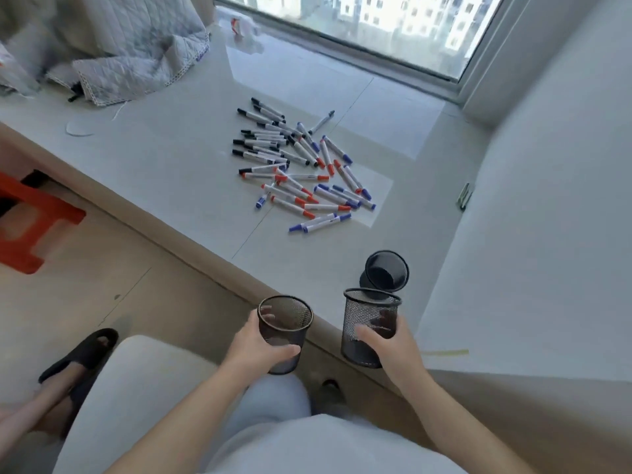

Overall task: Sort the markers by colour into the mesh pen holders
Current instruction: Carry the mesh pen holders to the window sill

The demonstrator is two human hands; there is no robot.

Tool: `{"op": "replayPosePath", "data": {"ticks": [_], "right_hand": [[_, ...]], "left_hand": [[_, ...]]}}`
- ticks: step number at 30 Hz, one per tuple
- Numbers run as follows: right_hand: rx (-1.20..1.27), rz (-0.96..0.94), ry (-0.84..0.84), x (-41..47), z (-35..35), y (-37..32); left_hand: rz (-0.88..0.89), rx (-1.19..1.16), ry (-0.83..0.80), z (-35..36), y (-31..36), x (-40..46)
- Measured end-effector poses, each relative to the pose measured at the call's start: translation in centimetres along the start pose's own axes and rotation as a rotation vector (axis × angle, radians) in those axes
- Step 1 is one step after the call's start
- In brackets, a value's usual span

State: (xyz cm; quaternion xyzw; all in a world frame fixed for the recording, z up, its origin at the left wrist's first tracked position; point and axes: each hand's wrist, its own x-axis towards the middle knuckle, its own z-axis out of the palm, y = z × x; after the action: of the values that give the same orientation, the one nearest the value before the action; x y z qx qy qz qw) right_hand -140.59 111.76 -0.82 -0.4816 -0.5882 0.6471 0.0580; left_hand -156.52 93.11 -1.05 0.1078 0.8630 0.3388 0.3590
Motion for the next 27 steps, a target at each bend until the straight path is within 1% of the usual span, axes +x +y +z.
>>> {"op": "replayPosePath", "data": {"ticks": [4,7,10,12,14,18,20,22,27], "right_hand": [[0.086,-0.045,0.062,1.3,0.0,-3.2],[0.107,-0.105,0.153,2.1,0.3,-5.7],[0.132,-0.202,0.296,3.1,0.3,-8.5],[0.165,-0.235,0.424,4.0,0.1,-10.1],[0.186,-0.252,0.563,5.2,-0.6,-11.6],[0.127,-0.232,0.728,8.5,-2.6,-12.6],[0.088,-0.194,0.766,10.1,-3.6,-12.5],[0.112,-0.158,0.768,11.6,-4.5,-12.2],[0.144,-0.075,0.737,14.9,-5.7,-9.0]], "left_hand": [[0.072,0.001,-0.072,-0.9,3.1,4.0],[0.139,0.045,-0.140,-1.6,6.3,7.9],[0.206,0.114,-0.206,-2.1,10.4,12.2],[0.253,0.151,-0.274,-2.4,13.1,14.9],[0.329,0.157,-0.352,-2.6,15.8,17.3],[0.487,0.157,-0.476,-1.3,20.9,21.5],[0.504,0.147,-0.523,0.3,22.8,22.8],[0.506,0.115,-0.553,2.4,23.9,24.0],[0.530,0.156,-0.555,8.3,24.6,26.3]]}}
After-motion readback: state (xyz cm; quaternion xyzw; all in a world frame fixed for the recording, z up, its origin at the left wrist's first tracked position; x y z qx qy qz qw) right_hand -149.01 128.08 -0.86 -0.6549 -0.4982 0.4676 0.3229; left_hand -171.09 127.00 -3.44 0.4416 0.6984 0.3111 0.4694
